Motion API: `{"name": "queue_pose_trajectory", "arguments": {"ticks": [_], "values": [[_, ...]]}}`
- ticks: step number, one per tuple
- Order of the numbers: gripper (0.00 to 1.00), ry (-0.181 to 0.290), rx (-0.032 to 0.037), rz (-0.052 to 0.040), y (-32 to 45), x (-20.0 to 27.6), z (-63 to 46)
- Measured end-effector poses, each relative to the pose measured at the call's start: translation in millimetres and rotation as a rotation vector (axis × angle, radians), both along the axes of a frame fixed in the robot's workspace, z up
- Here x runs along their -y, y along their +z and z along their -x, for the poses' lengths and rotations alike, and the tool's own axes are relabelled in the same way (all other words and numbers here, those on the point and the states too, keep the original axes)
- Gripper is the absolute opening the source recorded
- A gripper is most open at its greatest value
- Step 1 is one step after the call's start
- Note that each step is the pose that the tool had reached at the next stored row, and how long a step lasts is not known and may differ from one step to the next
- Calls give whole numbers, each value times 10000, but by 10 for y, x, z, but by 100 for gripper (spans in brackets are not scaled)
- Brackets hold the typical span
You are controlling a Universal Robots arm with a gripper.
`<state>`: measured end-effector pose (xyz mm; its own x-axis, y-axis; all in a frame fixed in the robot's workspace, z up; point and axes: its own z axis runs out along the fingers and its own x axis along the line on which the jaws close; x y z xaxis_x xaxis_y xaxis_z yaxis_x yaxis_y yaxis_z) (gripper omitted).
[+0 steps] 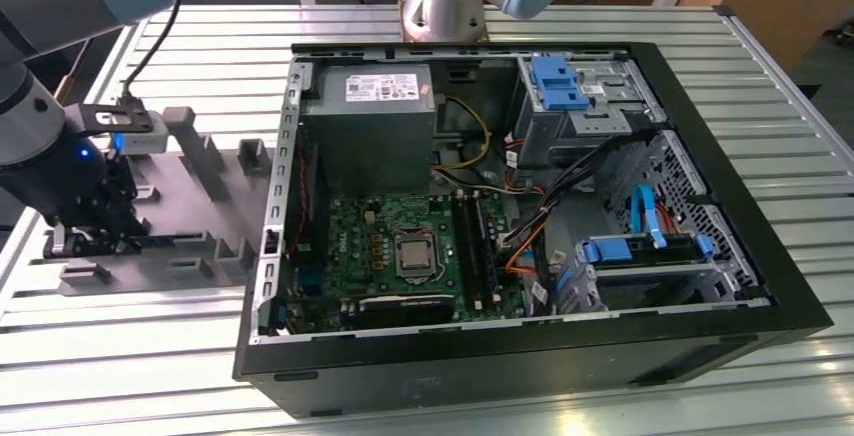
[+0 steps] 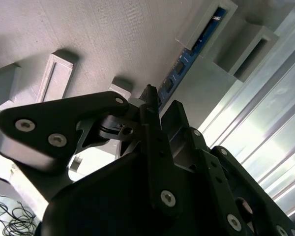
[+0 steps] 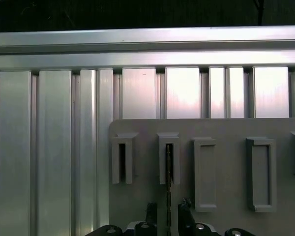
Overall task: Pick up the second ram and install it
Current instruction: 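Pick up the second ram and move it above second insertion slot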
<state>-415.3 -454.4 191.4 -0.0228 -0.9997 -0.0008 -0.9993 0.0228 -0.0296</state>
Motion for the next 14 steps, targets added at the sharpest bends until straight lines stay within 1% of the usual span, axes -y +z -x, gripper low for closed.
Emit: {"name": "queue_pose_trajectory", "arguments": {"ticks": [1,3,4,10,14], "values": [[29,0,0,0,-1,0,0],[29,-1,1,-1,-5,-3,0],[22,-1,1,-2,-7,-5,0],[22,-5,1,-1,-22,-24,0],[22,-31,-2,0,-23,-28,1]]}}
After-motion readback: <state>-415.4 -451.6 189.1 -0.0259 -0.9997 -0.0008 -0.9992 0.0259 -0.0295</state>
